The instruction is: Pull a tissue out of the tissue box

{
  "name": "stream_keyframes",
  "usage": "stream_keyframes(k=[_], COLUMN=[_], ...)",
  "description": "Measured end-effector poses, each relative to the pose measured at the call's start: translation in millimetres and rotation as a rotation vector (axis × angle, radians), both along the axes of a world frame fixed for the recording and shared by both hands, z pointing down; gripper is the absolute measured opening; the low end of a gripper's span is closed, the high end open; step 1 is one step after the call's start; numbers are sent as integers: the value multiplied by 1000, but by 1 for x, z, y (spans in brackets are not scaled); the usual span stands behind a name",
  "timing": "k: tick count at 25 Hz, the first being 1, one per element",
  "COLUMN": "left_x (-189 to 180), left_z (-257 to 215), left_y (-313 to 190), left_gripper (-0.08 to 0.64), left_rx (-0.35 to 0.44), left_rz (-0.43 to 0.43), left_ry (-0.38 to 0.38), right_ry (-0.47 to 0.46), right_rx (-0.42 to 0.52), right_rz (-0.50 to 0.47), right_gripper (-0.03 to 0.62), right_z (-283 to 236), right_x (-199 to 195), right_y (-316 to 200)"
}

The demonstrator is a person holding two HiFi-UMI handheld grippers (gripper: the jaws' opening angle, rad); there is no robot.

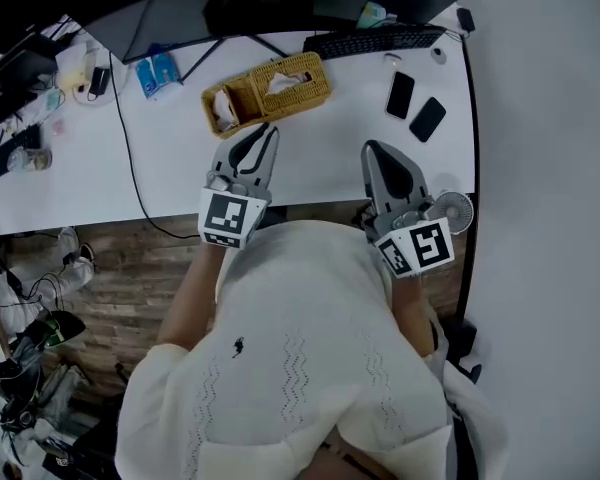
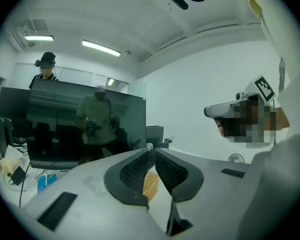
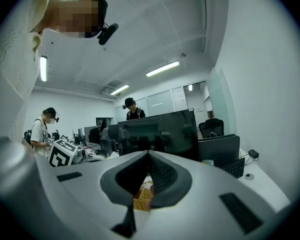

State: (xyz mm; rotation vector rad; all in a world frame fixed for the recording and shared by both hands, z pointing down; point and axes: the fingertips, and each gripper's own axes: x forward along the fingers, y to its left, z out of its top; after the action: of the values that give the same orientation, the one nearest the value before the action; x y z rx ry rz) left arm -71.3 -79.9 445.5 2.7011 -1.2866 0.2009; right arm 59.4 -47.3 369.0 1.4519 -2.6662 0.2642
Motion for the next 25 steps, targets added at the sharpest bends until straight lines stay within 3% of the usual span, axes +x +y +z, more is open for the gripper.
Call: stream_keyframes(k=[7,10,15,25], left_x=[-7,-12,-16,-12], left_z=[25,33,46,83], left_y=[-28,-38,-52,-70], left_gripper=[37,93,112,114], left_rx=[-43,-57,-66,-125], left_rz=[38,50,57,36], left_ry=[-9,-12,-45,-113], right_ry=[-8,-15,18,65], right_rx=[-45,-75,-87,-77], right_rz=[28,50,41,36], right_gripper=[2,2,2,2], right_z=[10,15,16,13], right_x=[-12,-17,-24,-2], right_y=[-30,-45,-57,-74])
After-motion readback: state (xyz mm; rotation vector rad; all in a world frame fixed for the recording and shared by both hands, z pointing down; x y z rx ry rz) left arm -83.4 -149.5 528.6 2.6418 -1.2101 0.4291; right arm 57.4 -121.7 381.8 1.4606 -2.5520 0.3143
